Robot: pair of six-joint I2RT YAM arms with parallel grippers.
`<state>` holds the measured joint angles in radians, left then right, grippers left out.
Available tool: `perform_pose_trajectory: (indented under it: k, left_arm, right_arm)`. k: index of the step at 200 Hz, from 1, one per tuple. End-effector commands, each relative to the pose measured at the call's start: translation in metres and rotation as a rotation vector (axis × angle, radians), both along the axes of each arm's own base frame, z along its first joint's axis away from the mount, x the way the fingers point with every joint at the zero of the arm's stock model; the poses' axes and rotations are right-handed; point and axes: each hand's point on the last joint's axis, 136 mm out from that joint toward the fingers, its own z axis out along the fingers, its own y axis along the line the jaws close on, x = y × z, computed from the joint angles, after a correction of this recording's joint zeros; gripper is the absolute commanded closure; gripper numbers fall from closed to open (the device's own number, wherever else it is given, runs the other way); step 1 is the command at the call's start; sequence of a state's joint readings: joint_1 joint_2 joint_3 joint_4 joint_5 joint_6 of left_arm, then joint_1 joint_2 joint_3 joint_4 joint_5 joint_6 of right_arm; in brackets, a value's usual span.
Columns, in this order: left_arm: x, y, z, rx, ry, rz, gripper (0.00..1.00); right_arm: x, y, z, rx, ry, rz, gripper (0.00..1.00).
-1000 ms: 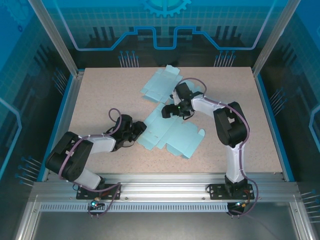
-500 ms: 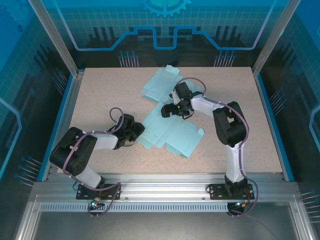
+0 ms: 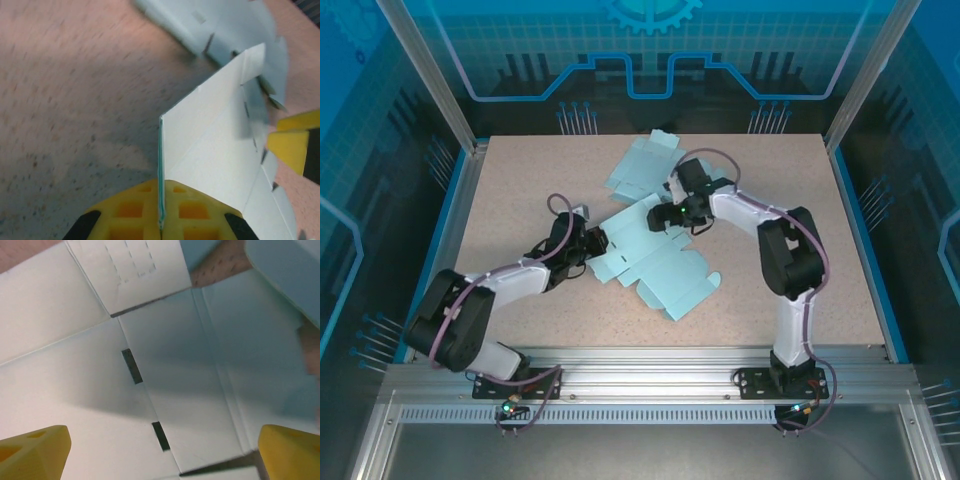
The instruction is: Fold the paper box
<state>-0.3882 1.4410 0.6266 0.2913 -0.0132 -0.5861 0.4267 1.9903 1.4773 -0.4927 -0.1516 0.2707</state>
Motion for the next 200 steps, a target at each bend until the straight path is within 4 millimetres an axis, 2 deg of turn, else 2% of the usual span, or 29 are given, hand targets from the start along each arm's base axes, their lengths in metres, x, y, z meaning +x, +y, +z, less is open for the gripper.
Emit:
perform_pose_trajectory:
  k: [1,25,44,71,93,120,149,184,200]
  left_arm:
    - [-0.001,-0.019,0.055,0.1,-0.241,-0.222,1.0]
    - [-0.013,-0.037,0.095,0.121,-0.42,-0.391,1.0]
    - [-0.016,-0.046,0.12,0.162,-0.546,-0.473,1.0]
    - [-0.022,-0.063,0.148,0.2,-0.708,-0.612,1.0]
    - [-0.028,-0.074,0.165,0.239,-0.839,-0.706,1.0]
    - [-0.027,-0.08,0.181,0.257,-0.923,-0.771,1.0]
    - [-0.019,-0.084,0.185,0.228,-0.917,-0.804,1.0]
    - [-0.008,-0.08,0.186,0.216,-0.906,-0.805,1.0]
    - [-0.006,-0.079,0.186,0.205,-0.902,-0.813,1.0]
  right_arm:
    - [0.001,-0.023,0.055,-0.001,-0.125,0.007,0.02]
    - [-0.005,-0.034,0.091,0.067,-0.221,0.043,0.02]
    - [-0.01,-0.041,0.119,0.162,-0.295,0.094,0.02]
    - [-0.025,-0.042,0.152,0.268,-0.381,0.235,0.03]
    - [-0.037,-0.039,0.169,0.27,-0.44,0.328,0.03]
    - [-0.05,-0.037,0.184,0.28,-0.485,0.392,0.05]
    - [-0.063,-0.032,0.192,0.322,-0.503,0.45,0.12]
    - [-0.074,-0.031,0.192,0.331,-0.502,0.484,0.28]
    - [-0.077,-0.031,0.193,0.333,-0.504,0.491,0.4]
